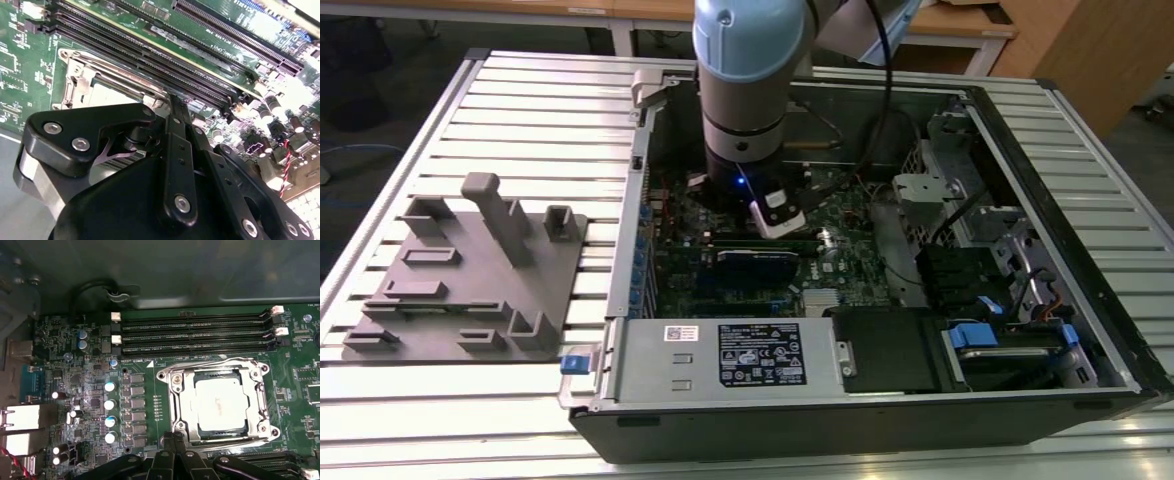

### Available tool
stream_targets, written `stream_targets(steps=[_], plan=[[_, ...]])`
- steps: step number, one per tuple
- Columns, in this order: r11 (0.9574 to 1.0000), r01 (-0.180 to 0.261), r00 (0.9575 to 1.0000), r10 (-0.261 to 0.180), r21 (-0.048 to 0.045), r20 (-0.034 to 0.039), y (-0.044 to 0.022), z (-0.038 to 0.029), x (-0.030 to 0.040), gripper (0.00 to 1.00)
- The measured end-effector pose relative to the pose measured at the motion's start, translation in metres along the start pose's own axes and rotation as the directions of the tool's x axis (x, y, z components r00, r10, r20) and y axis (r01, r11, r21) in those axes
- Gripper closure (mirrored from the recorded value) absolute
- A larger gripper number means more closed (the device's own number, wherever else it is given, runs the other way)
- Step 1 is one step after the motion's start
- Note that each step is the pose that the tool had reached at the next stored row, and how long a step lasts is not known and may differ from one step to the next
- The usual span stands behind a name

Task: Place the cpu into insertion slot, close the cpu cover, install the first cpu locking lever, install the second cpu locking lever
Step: 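Install the second cpu locking lever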

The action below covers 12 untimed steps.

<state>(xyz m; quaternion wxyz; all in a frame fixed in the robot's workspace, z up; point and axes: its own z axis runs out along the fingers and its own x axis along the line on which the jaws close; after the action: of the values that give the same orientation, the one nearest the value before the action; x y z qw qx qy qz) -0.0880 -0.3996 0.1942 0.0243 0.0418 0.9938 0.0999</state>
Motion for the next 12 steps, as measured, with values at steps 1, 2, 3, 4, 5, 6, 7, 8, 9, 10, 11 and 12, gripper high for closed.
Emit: stream_targets(steps=[1,2,3,4,5,6,7,8,9,10,11,12], plan=[[1.0,0.0,1.0,0.0,-0.0009,-0.0001,-0.0001,0.0003,0.0007,0.9],[1.0,0.0,1.0,0.0,-0.0016,-0.0002,-0.0002,0.0006,0.0013,0.9],[1.0,0.0,1.0,0.0,-0.0021,-0.0003,-0.0004,0.0009,0.0021,0.9],[1.0,0.0,1.0,0.0,-0.0027,-0.0002,-0.0005,0.0013,0.0028,0.9],[1.0,0.0,1.0,0.0,-0.0034,-0.0003,-0.0006,0.0017,0.0034,0.9],[1.0,0.0,1.0,0.0,-0.0034,-0.0002,-0.0007,0.0019,0.0039,0.9],[1.0,0.0,1.0,0.0,-0.0033,-0.0003,-0.0007,0.002,0.004,0.9],[1.0,0.0,1.0,0.0,-0.0031,-0.0003,-0.0008,0.002,0.004,0.9],[1.0,0.0,1.0,0.0,-0.0031,-0.0004,-0.0008,0.002,0.004,0.9],[1.0,0.0,1.0,0.0,-0.0031,-0.0004,-0.0008,0.002,0.004,0.9],[1.0,0.0,1.0,0.0,-0.0031,-0.0004,-0.0008,0.002,0.004,0.9],[1.0,0.0,1.0,0.0,-0.0032,-0.0003,-0.0008,0.0019,0.004,0.9]])
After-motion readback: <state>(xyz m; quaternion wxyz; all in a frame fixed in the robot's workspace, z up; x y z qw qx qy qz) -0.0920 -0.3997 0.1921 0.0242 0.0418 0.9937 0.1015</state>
